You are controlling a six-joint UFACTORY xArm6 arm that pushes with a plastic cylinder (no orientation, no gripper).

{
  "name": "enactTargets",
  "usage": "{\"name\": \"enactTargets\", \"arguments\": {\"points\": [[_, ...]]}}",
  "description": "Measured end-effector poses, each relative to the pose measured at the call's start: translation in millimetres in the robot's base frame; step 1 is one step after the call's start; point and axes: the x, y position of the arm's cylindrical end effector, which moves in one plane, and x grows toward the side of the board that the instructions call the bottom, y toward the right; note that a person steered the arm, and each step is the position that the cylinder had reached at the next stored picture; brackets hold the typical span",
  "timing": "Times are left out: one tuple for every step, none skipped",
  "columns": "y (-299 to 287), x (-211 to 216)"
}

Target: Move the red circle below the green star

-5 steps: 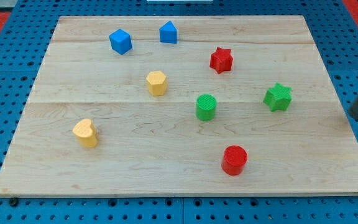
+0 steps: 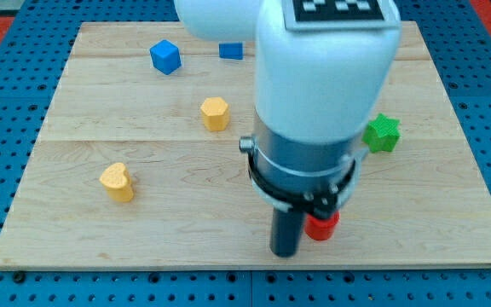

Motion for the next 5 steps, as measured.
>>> {"name": "enactTargets", "arguments": {"points": [[11,-29],[83,-31],[69,-22],[74,20],[110,23]]}}
